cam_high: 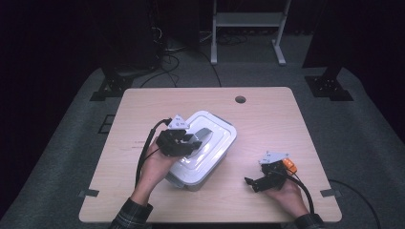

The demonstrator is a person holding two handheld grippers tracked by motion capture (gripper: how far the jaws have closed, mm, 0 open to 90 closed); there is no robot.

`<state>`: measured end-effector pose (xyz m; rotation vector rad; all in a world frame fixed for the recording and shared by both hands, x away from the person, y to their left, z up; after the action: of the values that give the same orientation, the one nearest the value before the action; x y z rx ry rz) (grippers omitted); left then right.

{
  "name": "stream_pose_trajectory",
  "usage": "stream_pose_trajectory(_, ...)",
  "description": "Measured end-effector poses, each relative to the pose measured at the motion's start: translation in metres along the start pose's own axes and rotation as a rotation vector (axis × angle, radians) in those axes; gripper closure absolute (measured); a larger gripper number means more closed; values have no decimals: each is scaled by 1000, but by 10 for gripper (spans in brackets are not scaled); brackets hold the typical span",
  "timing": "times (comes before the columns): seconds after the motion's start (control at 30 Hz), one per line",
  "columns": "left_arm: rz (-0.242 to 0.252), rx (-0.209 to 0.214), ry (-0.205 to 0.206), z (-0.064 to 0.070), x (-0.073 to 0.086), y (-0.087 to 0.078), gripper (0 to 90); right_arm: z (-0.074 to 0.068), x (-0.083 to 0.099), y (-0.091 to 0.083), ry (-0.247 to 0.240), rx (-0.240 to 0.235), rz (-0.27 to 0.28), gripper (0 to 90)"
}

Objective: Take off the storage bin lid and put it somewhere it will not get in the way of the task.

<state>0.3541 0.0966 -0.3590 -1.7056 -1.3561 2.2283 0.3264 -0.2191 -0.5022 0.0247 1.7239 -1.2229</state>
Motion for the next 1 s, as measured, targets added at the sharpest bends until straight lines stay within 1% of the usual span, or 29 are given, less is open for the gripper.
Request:
stream_pose_trajectory(0.17,-11,18,5,0,0,-1,628,0,0,0,0,0,0,0)
stream_pose_trajectory(0.4,-14,28,15,1,-1,-2,645,0,0,0,-1,-1,0,0)
stream_pose_trajectory(1.0,17,46,8,2,-3,-9,659,0,0,0,-1,-1,0,0)
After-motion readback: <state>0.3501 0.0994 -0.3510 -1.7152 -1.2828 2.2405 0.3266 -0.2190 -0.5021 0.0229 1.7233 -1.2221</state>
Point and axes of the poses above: each handheld gripper's, and its own axes: y roughly forward along the jaws, x roughly out of its underside, z roughly to its right, the point moved 2 cm from there along y, roughly forward along the jaws
